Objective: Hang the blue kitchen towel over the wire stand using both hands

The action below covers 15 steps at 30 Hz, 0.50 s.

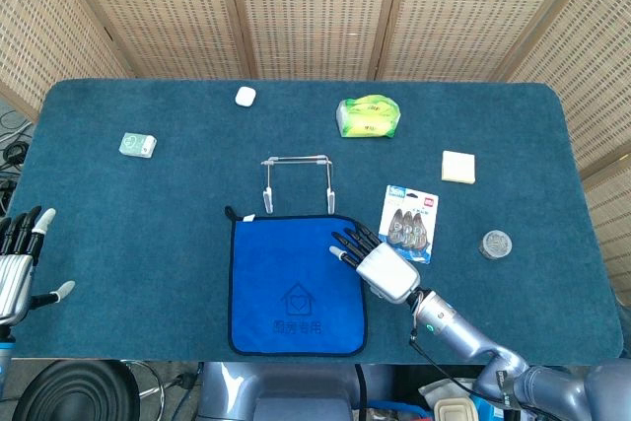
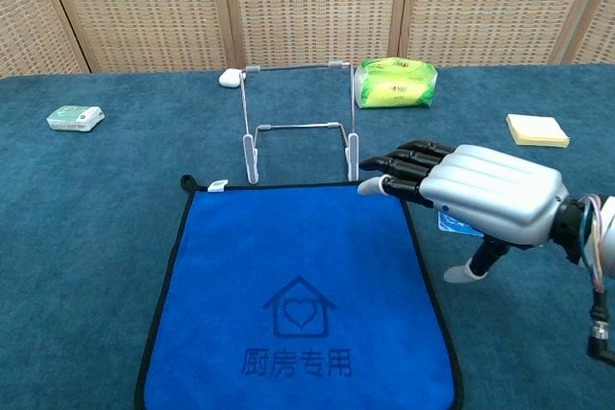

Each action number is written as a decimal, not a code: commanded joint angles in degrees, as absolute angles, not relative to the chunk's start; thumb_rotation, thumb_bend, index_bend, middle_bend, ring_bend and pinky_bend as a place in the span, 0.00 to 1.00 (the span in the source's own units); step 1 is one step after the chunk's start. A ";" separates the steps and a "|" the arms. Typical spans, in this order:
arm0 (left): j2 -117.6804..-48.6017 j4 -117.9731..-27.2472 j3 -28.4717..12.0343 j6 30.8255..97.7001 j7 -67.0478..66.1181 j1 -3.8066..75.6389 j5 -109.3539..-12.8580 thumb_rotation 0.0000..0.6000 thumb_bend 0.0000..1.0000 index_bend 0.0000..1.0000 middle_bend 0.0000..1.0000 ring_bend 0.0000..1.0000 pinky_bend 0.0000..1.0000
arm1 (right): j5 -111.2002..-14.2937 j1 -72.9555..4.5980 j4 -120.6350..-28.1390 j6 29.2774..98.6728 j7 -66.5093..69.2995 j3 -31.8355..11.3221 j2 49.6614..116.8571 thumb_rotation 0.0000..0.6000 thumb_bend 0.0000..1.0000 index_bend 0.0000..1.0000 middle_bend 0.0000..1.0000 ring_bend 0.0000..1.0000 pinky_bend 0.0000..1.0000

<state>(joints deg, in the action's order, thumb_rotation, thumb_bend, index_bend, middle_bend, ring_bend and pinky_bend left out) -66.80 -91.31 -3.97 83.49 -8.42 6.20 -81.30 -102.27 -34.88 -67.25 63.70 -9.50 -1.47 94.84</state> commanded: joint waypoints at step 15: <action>-66.27 -91.48 -4.02 83.50 -7.38 6.15 -81.23 1.00 0.00 0.00 0.00 0.00 0.00 | -101.63 -36.90 -64.08 62.99 -12.65 0.16 97.89 1.00 0.00 0.11 0.03 0.00 0.00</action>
